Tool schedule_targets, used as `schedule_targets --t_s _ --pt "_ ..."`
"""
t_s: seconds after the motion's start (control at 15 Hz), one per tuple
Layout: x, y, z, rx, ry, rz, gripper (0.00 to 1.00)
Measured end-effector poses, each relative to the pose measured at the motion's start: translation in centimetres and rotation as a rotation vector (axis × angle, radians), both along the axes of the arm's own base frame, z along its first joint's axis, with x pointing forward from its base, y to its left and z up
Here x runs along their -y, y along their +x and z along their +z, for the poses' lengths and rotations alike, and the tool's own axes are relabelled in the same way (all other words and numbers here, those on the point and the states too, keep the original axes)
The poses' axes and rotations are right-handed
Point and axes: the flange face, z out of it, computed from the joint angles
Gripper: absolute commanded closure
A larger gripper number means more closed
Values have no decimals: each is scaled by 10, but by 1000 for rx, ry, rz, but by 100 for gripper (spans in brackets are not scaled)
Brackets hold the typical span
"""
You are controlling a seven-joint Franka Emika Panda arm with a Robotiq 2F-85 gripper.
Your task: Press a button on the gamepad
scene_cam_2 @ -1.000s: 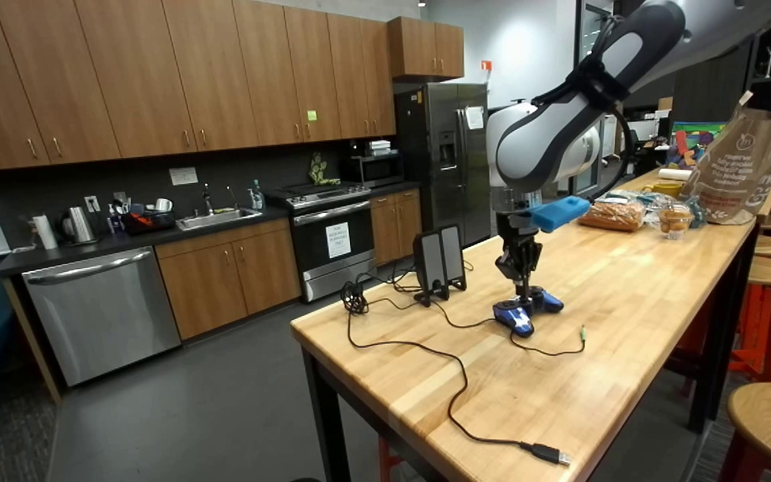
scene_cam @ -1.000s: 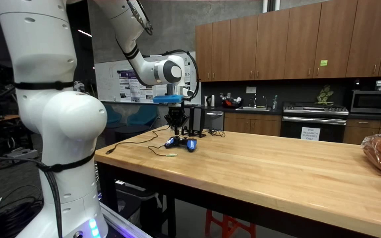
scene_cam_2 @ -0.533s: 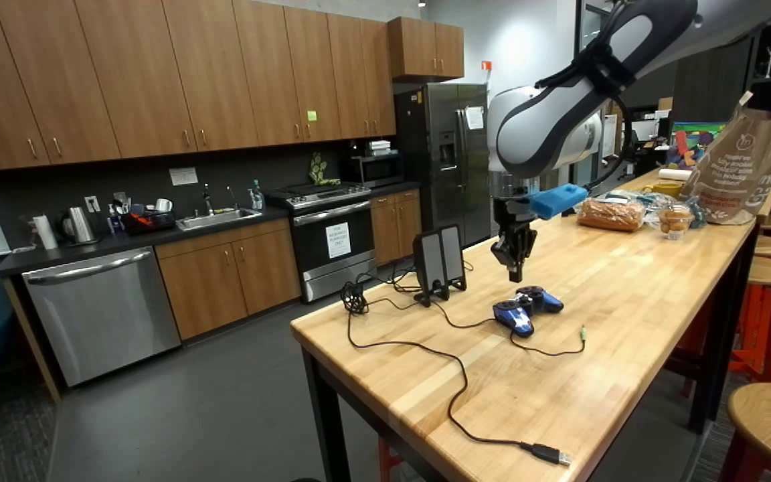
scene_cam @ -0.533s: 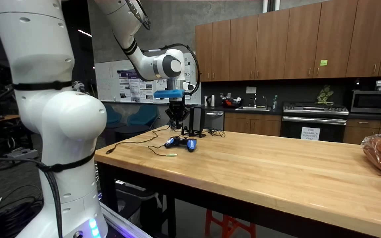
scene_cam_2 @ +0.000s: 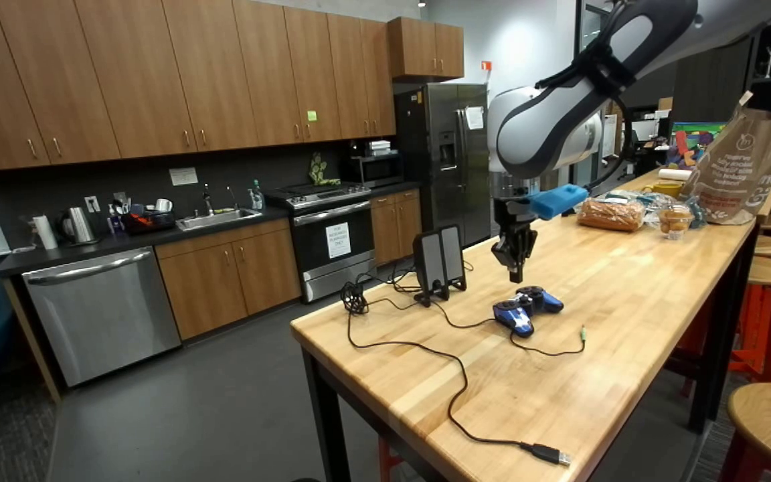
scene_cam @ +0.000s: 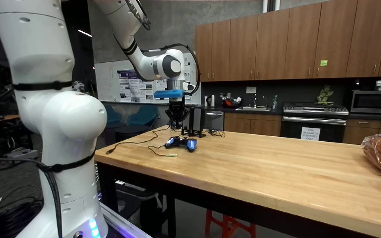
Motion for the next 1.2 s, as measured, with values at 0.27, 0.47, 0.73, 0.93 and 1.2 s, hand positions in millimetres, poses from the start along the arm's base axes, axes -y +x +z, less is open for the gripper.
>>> schedule_targets --t_s 0.27,0.47,0.73,0.93,1.2 --pt "0 -3 -6 -14 -1 0 100" --pt "1 -6 -10 -23 -1 -1 100" --pt "2 -11 -21 -47 -2 -3 100" --pt "3 -14 -30 -67 -3 -5 100" --pt "3 -14 -29 -66 -3 -5 100"
